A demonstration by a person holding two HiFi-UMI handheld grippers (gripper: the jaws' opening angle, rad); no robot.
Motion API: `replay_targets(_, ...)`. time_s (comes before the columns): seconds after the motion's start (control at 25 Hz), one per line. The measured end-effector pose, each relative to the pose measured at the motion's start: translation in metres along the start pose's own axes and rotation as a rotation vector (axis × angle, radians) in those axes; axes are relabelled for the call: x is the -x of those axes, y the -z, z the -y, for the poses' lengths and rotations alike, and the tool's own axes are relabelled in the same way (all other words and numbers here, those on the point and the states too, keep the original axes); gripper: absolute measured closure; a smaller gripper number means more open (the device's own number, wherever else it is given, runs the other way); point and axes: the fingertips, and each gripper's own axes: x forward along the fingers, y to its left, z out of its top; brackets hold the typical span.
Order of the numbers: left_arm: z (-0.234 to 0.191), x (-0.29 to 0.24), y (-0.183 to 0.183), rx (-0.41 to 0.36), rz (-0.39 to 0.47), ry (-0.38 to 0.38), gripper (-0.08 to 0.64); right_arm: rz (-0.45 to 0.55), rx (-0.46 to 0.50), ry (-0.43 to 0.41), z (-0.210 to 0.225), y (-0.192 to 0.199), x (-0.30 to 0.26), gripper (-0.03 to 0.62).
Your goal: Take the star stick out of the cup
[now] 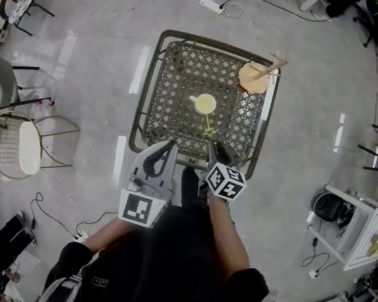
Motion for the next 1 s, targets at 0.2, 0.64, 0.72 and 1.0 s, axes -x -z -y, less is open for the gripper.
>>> replay_targets(0.2,-0.008,-0.01,-0.002,0.017,-0.01,-0.011,0.548,-0.051,-0.01,0.007,0.009,0.006,-0.02,0.485)
replay_targets(0.64,-0.026,-0.017,0.006,0.049,-0.045,-0.043,0.548,-0.118,-0.083,-0.015,0.015,0.014,-0.054,0.462)
replay_targets(0.72,-0.028,-0.017,0.007,0.05,-0.046,-0.047,0.548,-0.122,-0.092,-0.009,0.017,0.015,-0.057,0.463)
replay_targets(1.0,-0.037,-0.016,0.009,0.059,-0.047,-0.066,0.548,-0.1,-0.132,0.047,0.035,0.013,-0.055,0.462)
